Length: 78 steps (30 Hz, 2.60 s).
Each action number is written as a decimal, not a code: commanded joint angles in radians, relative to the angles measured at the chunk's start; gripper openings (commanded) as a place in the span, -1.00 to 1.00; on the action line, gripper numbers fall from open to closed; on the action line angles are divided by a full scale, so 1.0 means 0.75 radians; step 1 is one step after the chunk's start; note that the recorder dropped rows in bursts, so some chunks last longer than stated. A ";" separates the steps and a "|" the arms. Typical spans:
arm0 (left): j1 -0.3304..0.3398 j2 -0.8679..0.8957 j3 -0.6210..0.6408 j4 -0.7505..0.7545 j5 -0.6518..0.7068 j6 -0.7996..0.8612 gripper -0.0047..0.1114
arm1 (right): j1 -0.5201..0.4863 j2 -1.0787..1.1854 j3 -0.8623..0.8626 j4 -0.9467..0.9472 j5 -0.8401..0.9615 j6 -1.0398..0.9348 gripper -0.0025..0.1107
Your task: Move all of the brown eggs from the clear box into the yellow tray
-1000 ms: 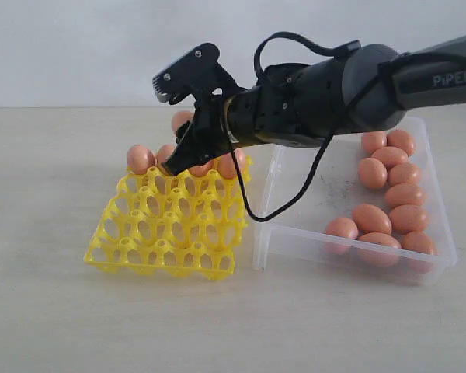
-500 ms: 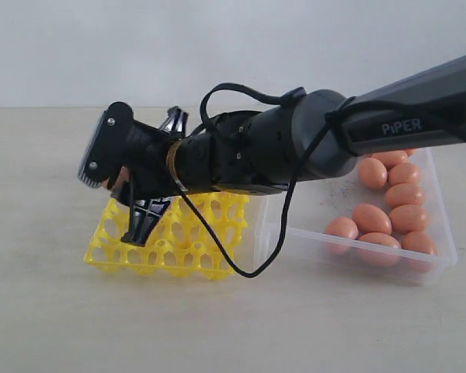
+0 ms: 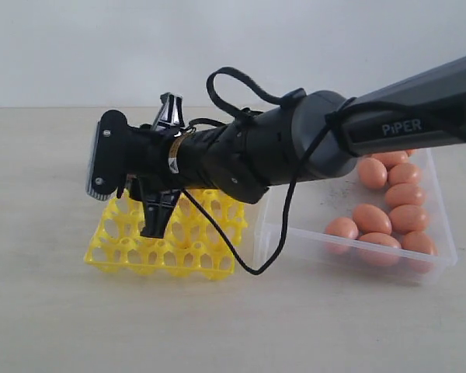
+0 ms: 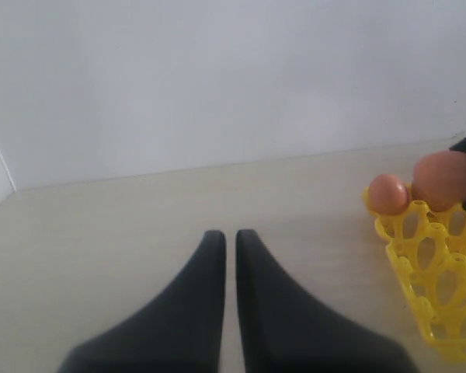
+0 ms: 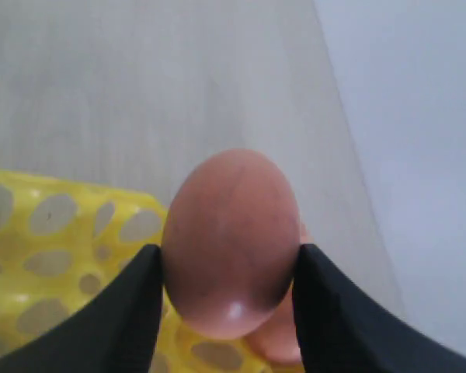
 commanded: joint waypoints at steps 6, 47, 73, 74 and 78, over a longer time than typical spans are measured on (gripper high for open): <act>-0.009 -0.001 0.005 -0.001 -0.004 -0.007 -0.85 | -0.017 -0.004 -0.263 0.335 0.828 0.033 -0.96; -0.024 -0.001 0.005 -0.001 -0.004 -0.007 -0.85 | -0.105 0.616 -1.474 0.462 1.746 0.542 -0.96; -0.024 -0.001 0.005 -0.001 -0.004 -0.007 -0.85 | -0.131 0.690 -1.475 0.612 1.646 0.573 -0.96; -0.024 -0.001 0.005 -0.001 -0.004 -0.007 -0.85 | -0.131 0.690 -1.475 0.566 1.673 0.589 -0.96; -0.024 -0.001 0.005 -0.001 -0.004 -0.007 -0.85 | -0.131 0.688 -1.534 0.452 1.755 0.620 -0.96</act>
